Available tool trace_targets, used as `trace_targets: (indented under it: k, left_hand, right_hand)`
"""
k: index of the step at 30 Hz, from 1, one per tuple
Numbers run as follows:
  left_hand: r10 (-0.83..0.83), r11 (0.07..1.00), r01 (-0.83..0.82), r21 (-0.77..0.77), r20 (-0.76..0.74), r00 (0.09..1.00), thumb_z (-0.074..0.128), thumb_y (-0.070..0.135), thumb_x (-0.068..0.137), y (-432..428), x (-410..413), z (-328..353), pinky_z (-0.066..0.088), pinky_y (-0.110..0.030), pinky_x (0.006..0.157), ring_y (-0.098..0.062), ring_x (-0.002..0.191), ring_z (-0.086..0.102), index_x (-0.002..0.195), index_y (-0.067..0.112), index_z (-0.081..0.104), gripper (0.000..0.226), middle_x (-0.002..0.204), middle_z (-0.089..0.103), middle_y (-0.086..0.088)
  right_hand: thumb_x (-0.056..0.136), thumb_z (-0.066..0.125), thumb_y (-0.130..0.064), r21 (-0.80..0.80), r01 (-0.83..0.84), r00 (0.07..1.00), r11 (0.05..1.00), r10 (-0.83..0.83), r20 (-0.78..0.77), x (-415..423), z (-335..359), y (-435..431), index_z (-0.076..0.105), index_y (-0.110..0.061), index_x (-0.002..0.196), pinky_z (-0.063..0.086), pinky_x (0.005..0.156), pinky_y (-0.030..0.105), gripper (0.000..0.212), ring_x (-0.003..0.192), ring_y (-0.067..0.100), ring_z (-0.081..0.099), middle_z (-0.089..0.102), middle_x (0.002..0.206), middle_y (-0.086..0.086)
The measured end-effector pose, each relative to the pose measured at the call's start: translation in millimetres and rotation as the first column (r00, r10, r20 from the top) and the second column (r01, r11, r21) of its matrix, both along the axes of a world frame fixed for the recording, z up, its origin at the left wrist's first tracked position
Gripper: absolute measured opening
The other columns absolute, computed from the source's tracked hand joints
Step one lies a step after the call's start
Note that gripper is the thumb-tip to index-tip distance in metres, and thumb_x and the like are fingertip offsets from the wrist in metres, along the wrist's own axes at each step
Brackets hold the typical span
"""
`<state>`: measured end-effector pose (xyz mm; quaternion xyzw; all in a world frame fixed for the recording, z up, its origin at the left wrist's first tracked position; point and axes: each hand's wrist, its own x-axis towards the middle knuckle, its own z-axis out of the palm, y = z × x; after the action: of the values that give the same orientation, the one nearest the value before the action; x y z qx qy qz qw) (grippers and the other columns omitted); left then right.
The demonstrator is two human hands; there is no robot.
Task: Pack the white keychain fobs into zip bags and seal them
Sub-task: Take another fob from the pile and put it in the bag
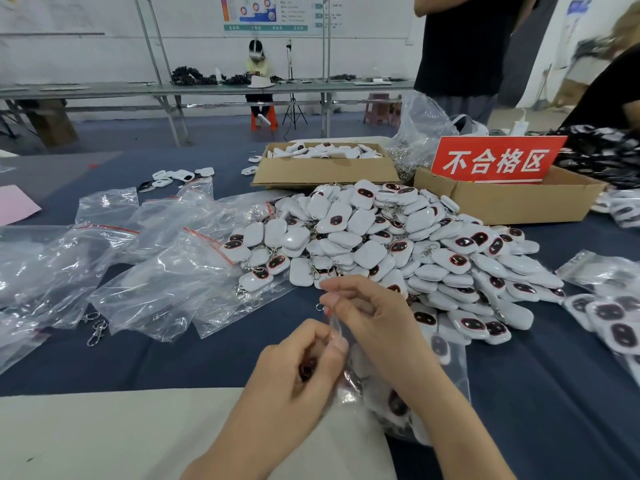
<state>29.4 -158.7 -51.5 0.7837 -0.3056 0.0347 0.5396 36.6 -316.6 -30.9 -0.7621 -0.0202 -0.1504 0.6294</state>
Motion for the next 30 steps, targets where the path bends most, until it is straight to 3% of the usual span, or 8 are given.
trace_targets:
  k: [4,8,12,19,23,25,27,30]
  left_hand:
    - [0.118,0.993,-0.118,0.013,-0.015,0.993,0.053,0.062,0.093,9,11,-2,0.034,-0.021,0.050,-0.006,0.052,0.037,0.077,0.019,0.056,0.046,0.055,0.047,0.005]
    - [0.097,0.977,-0.091,0.192,-0.024,0.995,0.051,0.063,0.086,19,21,-7,0.030,-0.021,0.052,-0.006,0.055,0.032,0.069,0.016,0.044,0.050,0.054,0.040,0.010]
    - [0.162,0.971,-0.159,0.178,-0.002,0.987,0.048,0.059,0.091,20,23,-8,0.030,-0.021,0.051,-0.008,0.053,0.030,0.070,0.018,0.042,0.047,0.054,0.038,0.008]
    - [0.184,0.966,-0.180,0.187,-0.005,0.983,0.051,0.050,0.097,17,26,-9,0.031,-0.024,0.053,-0.008,0.052,0.032,0.071,0.017,0.043,0.042,0.058,0.047,-0.005]
    - [0.183,0.973,-0.177,0.151,-0.031,0.983,0.050,0.051,0.096,18,25,-9,0.038,-0.032,0.056,-0.016,0.054,0.038,0.072,0.017,0.046,0.042,0.060,0.054,-0.007]
    - [0.186,0.975,-0.180,0.129,-0.035,0.982,0.049,0.054,0.095,18,26,-10,0.042,-0.039,0.061,-0.025,0.059,0.045,0.073,0.016,0.047,0.044,0.061,0.056,-0.008]
    - [0.187,0.979,-0.184,0.091,-0.025,0.982,0.047,0.058,0.095,18,26,-10,0.044,-0.045,0.063,-0.028,0.062,0.049,0.076,0.015,0.050,0.047,0.063,0.057,-0.008]
    - [0.239,0.970,-0.238,-0.055,-0.002,0.971,0.049,0.062,0.096,18,26,-9,0.046,-0.031,0.057,-0.018,0.060,0.053,0.091,0.027,0.063,0.038,0.071,0.061,0.000]
  right_hand:
    - [0.098,0.060,-0.025,-0.142,0.188,0.981,0.972,-0.178,0.076,-6,6,-11,0.068,-0.041,0.106,0.049,0.078,0.009,0.019,0.096,-0.006,0.063,0.068,0.099,-0.026]
    - [0.101,0.052,-0.026,-0.579,0.512,0.830,0.634,-0.540,0.141,-13,0,-29,0.061,-0.034,0.126,0.036,0.102,0.027,0.028,0.121,0.009,0.045,0.058,0.123,-0.017]
    - [0.101,0.050,-0.039,-0.788,0.379,0.806,0.486,-0.591,0.023,-14,-6,-32,0.047,-0.031,0.143,0.026,0.113,0.039,0.043,0.134,0.020,0.034,0.046,0.142,-0.005]
    - [0.099,0.053,-0.038,-0.883,0.341,0.772,0.324,-0.632,0.066,-6,-6,-27,0.052,-0.034,0.132,0.018,0.120,0.045,0.033,0.132,0.022,0.036,0.044,0.138,-0.006]
    - [0.099,0.052,-0.024,-0.848,0.374,0.767,0.376,-0.640,0.054,-4,-6,-26,0.050,-0.034,0.134,0.004,0.124,0.049,0.036,0.132,0.024,0.037,0.052,0.130,-0.006]
    - [0.098,0.050,-0.014,-0.794,0.415,0.796,0.444,-0.600,0.080,-3,-10,-26,0.048,-0.031,0.135,0.014,0.123,0.045,0.041,0.129,0.021,0.037,0.054,0.124,-0.005]
    - [0.097,0.050,-0.009,-0.625,0.473,0.843,0.621,-0.526,0.116,-5,-7,-24,0.050,-0.032,0.130,0.041,0.096,0.023,0.040,0.116,0.014,0.046,0.055,0.116,-0.010]
    - [0.099,0.059,-0.020,-0.331,0.362,0.932,0.872,-0.341,0.121,-9,8,-20,0.048,-0.051,0.124,0.045,0.074,0.004,0.041,0.103,-0.006,0.057,0.062,0.107,-0.024]
